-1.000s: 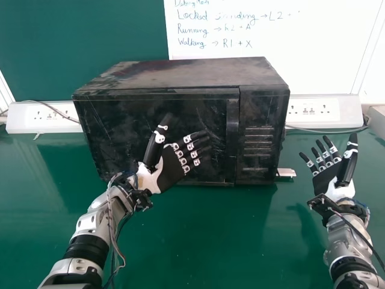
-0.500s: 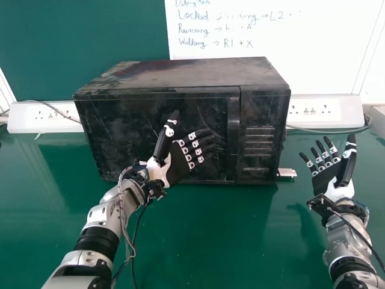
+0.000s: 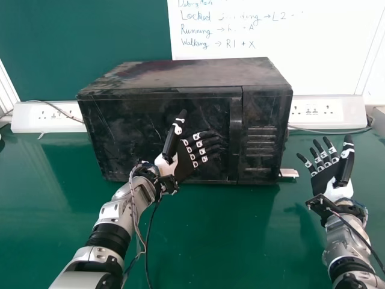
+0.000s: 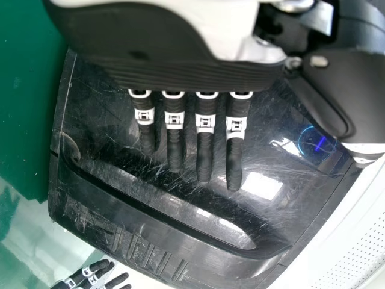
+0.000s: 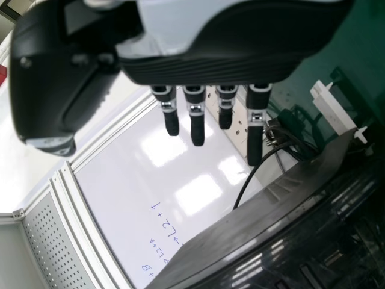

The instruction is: Open the door of oven

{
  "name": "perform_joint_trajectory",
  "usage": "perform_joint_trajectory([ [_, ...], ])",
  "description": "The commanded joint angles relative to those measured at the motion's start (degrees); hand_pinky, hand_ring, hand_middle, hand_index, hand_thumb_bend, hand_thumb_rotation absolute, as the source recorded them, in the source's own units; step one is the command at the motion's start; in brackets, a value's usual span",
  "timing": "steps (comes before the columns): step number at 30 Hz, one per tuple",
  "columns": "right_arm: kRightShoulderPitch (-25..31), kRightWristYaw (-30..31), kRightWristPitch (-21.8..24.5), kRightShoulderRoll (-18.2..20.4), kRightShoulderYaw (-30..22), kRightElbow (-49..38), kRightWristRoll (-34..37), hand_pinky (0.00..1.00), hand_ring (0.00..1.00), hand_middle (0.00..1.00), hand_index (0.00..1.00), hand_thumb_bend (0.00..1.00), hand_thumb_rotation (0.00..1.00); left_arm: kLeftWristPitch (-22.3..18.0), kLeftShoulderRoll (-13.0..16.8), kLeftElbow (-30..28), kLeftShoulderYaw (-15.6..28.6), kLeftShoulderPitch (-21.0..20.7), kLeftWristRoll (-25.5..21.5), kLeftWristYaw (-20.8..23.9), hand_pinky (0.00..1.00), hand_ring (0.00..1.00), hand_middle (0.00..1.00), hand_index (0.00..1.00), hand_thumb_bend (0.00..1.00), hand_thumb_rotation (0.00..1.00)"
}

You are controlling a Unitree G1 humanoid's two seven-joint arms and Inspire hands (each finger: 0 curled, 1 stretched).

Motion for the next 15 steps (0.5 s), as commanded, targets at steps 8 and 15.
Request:
perform_joint_trajectory([
  [8,-0.2,-0.1,-0.2,0.4,0.3,-0.2,0.2,0.80,0.98,0.99,0.87,1.00,0.84,-0.9,-2.4,2.0,-0.5,-2.9,1.0,0.1,0.63,0.89,0.93,0.99,0.84,0.80],
  [15,-0.2,-0.2,-0.4,0.6,0.4,-0.4,0.2,0.81,0.98,0.99,0.86,1.00,0.85,-3.1,-3.6,3.7,-0.5,-4.3,2.3,3.2,0.62,0.87,0.91,0.96,0.84,0.80],
])
